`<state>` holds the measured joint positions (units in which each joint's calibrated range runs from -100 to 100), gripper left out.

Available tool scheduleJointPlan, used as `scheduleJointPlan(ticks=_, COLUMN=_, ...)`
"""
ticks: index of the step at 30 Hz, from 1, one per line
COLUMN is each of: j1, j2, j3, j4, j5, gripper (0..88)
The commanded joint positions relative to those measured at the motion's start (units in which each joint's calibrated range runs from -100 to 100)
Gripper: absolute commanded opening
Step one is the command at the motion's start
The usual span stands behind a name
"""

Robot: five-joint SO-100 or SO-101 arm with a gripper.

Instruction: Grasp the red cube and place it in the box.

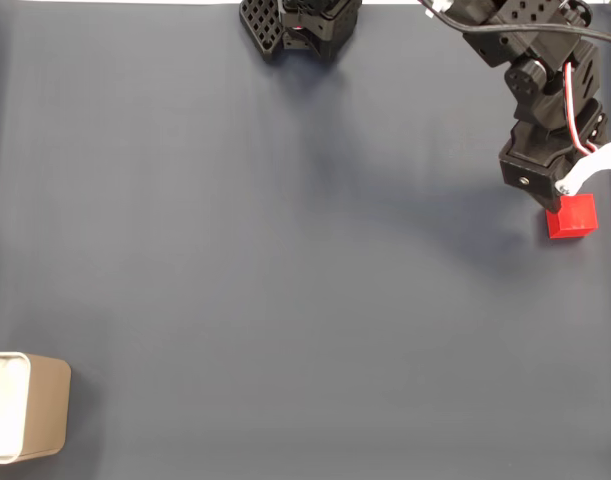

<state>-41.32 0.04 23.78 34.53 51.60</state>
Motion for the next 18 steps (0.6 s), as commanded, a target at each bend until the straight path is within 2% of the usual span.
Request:
scheduleJointPlan(ticks=1, j1=0.9, j2=0.0, j3=-0.5, j4=-1.7, j5=-0.5, gripper=37.4)
scheduleJointPlan(ticks=18, j1=0.9, j2=4.5, j3=-1.0, j4=-5.0, j5=-0.5, gripper=37.0)
